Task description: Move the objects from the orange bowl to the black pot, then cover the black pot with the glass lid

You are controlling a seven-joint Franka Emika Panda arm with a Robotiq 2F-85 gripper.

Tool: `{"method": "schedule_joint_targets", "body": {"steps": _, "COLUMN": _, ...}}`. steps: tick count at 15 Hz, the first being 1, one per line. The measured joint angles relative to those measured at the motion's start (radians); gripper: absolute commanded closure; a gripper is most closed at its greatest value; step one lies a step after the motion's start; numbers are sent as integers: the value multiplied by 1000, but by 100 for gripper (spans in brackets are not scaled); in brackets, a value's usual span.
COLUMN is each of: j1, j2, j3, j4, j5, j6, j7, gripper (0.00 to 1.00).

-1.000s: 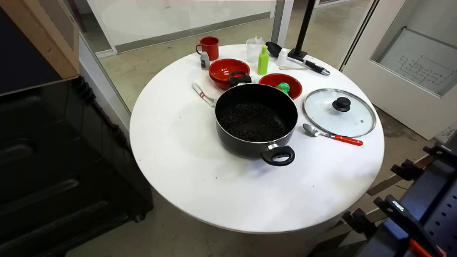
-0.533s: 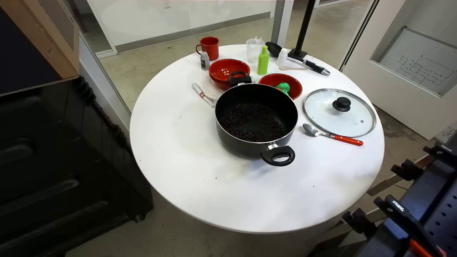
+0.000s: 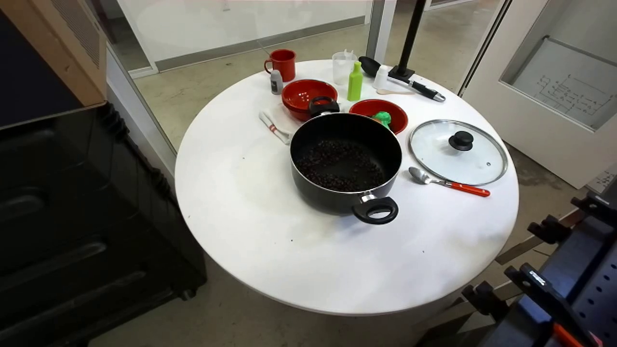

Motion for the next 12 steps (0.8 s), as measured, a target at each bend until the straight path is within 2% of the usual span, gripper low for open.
{"method": "schedule_joint_targets", "body": {"steps": 4, "j1": 0, "j2": 182, "j3": 0, "j4": 157, "j5": -1, "j6": 4, "j7": -3, "gripper": 0}}
{"method": "schedule_joint_targets", "body": {"steps": 9, "j1": 0, "j2": 193, "j3": 0, "j4": 176, "j5": 0, "j6": 2, "j7": -4, "gripper": 0}}
{"method": "schedule_joint_targets", "body": {"steps": 12, "j1": 2, "j2": 198, "j3": 0, "j4": 145, "j5": -3, "j6": 23, "j7": 31, "gripper": 0}}
